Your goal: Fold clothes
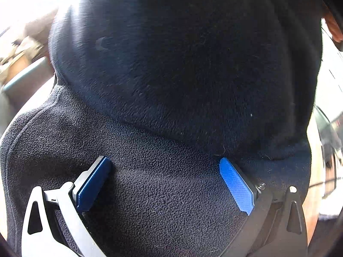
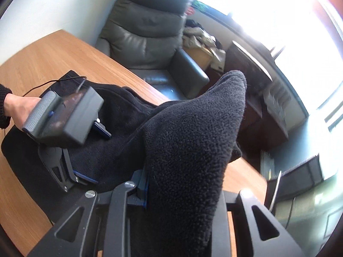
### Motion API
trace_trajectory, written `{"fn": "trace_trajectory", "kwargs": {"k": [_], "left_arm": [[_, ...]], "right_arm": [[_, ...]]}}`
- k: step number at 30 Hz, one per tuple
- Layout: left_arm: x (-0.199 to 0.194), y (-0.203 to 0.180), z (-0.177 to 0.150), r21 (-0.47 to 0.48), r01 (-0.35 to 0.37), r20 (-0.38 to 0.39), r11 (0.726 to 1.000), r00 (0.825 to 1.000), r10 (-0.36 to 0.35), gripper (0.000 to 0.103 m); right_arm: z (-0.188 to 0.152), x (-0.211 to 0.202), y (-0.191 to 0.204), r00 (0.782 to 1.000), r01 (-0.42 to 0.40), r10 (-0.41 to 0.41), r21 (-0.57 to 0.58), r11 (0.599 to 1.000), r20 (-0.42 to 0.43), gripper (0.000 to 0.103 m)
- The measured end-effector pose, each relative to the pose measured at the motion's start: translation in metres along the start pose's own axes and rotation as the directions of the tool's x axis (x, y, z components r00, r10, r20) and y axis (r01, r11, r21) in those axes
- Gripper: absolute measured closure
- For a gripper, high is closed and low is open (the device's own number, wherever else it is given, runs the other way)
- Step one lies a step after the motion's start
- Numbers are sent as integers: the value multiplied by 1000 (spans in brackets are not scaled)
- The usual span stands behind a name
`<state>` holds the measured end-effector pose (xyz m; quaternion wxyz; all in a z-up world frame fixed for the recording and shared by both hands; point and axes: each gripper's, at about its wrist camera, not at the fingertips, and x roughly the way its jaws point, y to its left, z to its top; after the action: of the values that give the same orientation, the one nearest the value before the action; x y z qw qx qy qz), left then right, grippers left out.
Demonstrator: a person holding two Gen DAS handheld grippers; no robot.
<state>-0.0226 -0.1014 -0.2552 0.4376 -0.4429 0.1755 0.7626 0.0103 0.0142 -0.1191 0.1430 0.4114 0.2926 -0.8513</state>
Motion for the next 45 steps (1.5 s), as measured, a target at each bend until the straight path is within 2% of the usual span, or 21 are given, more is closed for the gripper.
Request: {"fn": "trace_trajectory", "kwargs": {"k": [5, 10, 15, 17, 18, 23, 28, 32, 36, 37, 40, 45], "left_arm": [[-5, -1, -9, -126, -100, 9, 987, 995, 102, 0], [-26, 1, -20, -130, -124, 8, 984, 992, 126, 1], [-65, 8, -68, -61, -171, -29, 983, 985, 170, 0], [-65, 18, -81, -85, -146, -32, 986, 989, 143, 0], [-63, 21, -83, -103, -132, -25, 986, 991, 131, 0], [-54, 23, -75, -117, -153, -10, 981, 988, 153, 0], [-51, 30, -67, -179, -163, 13, 970, 986, 168, 0], [-89, 31, -89, -218, -132, 95, 967, 983, 155, 1], [-122, 20, -136, -191, -125, 117, 974, 982, 149, 0], [-119, 16, -144, -170, -150, 99, 974, 981, 169, 0], [-112, 8, -151, -162, -186, 141, 969, 968, 209, 0], [-95, 7, -135, -203, -178, 184, 963, 959, 216, 0]], "right_arm": [[27, -11, 42, 998, 30, -20, -176, 984, 59, 78], [27, -21, 76, 995, 73, -49, -291, 954, 90, 78], [31, -29, 80, 993, 71, -41, -266, 961, 115, 79], [32, -32, 86, 991, 66, -31, -267, 961, 132, 79], [32, -34, 90, 990, 62, -25, -268, 962, 140, 79], [36, -42, 99, 986, 68, -22, -274, 959, 168, 80], [40, -46, 138, 984, 60, -3, -315, 947, 179, 81], [40, -45, 143, 984, 60, -14, -257, 965, 176, 81], [44, -52, 138, 981, 64, -21, -219, 974, 190, 81], [46, -53, 136, 981, 63, -20, -217, 974, 194, 81], [50, -57, 138, 980, 55, -11, -214, 975, 201, 81], [55, -76, 152, 976, 36, 14, -226, 973, 215, 81]]}}
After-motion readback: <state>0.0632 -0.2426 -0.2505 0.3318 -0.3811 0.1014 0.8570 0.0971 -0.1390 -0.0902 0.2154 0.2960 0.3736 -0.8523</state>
